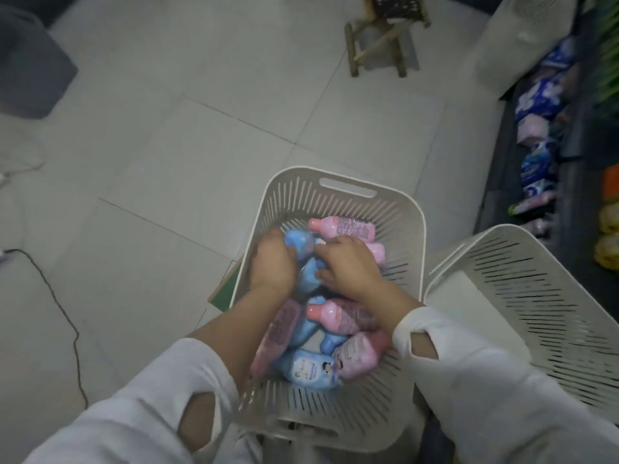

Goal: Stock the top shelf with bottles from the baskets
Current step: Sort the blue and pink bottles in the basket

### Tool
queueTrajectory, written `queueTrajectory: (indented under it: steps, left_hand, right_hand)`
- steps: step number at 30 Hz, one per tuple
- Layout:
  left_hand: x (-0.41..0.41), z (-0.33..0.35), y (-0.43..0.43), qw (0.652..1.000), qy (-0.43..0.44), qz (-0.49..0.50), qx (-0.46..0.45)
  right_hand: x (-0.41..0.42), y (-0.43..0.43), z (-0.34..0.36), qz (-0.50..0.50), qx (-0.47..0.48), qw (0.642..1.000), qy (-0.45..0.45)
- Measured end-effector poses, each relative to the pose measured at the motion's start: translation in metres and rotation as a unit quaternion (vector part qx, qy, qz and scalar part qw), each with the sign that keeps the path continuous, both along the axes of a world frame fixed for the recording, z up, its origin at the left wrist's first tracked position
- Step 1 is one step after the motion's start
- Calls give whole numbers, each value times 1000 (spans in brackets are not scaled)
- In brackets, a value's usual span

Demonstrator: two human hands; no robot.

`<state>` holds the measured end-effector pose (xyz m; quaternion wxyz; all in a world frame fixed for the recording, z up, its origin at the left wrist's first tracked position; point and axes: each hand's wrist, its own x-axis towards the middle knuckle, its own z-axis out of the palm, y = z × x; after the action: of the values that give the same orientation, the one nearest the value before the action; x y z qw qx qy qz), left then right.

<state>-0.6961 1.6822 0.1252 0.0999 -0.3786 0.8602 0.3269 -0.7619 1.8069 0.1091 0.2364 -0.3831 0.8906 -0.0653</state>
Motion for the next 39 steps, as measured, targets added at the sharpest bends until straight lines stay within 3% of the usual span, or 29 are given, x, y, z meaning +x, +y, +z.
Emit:
queueTrajectory:
  steps: [6,11,17,22,27,34,39]
  left_hand:
    - [-14,57,1,982,33,-178,-49]
    - [-25,113,5,949,69,-295,-84]
    - [-21,171,12,904,122,-406,-56]
    - [-3,242,50,818,168,-540,-107]
    - [25,297,118,748,234,-603,-150]
    - [106,360,219,683,270,-676,-62]
    - [184,398,282,622,320,-714,-21]
  right_hand:
    - [-3,8,58,-98,-2,994,-51]
    - [-1,23,120,-165,15,986,-3]
    - [31,55,193,-285,13,956,68]
    - [85,97,267,-388,-4,916,100]
    - [149,152,329,-461,20,873,157]
    - [273,232,393,-549,13,805,226]
    - [374,281,428,-579,72,753,303]
